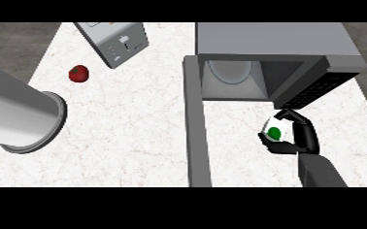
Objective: Pick up the milk, place it into the microwave and close the microwave
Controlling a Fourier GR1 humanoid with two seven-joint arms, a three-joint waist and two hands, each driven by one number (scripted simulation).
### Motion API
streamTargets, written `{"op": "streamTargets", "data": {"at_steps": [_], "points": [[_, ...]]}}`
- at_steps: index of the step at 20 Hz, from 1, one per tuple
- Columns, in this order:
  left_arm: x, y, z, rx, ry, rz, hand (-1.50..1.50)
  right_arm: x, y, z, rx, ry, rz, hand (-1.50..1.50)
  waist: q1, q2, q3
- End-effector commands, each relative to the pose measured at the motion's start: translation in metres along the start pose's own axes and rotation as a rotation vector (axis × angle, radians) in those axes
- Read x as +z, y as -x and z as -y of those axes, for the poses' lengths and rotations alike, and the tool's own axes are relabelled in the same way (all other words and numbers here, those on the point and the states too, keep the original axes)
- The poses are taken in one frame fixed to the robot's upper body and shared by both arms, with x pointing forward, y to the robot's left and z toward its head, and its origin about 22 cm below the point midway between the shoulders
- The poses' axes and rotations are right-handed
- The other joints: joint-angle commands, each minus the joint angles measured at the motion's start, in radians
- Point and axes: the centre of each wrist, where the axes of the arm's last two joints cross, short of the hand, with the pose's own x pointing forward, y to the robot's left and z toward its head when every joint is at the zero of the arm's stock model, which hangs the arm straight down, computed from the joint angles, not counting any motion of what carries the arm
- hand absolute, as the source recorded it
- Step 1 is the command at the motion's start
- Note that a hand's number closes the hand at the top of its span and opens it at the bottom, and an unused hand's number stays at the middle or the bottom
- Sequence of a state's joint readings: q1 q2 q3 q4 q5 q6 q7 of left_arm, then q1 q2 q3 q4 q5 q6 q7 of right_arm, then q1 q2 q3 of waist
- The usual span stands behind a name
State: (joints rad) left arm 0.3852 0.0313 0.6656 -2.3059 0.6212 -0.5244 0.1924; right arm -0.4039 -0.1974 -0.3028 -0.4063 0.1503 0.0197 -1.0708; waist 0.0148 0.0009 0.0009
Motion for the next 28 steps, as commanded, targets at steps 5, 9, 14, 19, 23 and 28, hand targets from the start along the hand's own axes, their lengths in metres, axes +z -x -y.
{"op": "streamTargets", "data": {"at_steps": [5, 9, 14, 19, 23, 28], "points": [[0.007, -0.002, 0.008, 0.001, 0.006, 0.02, -1.5, -0.032, -0.02, -0.044, -0.172, -0.146, 0.115, 1.5, -0.012, -0.006, -0.002], [-0.002, -0.006, -0.003, -0.015, -0.036, 0.001, -1.5, -0.031, -0.045, -0.071, -0.155, -0.16, 0.17, 1.5, -0.028, -0.008, -0.002], [0.007, 0.005, -0.007, -0.017, -0.027, -0.005, -1.5, -0.067, -0.096, -0.097, -0.12, -0.14, 0.158, 1.5, -0.02, -0.008, -0.002], [0.007, 0.002, -0.01, -0.011, -0.03, -0.012, -1.5, -0.101, -0.111, -0.1, -0.055, -0.093, 0.137, 1.5, -0.006, -0.001, -0.001], [0.01, 0.004, -0.012, -0.001, -0.037, -0.005, -1.5, -0.122, -0.126, -0.101, 0.023, -0.113, 0.149, 1.5, -0.003, 0.0, -0.001], [0.0, 0.0, -0.024, -0.015, -0.014, 0.001, -1.5, -0.156, -0.137, -0.135, 0.184, -0.116, 0.137, 1.5, 0.013, 0.005, -0.001]]}}
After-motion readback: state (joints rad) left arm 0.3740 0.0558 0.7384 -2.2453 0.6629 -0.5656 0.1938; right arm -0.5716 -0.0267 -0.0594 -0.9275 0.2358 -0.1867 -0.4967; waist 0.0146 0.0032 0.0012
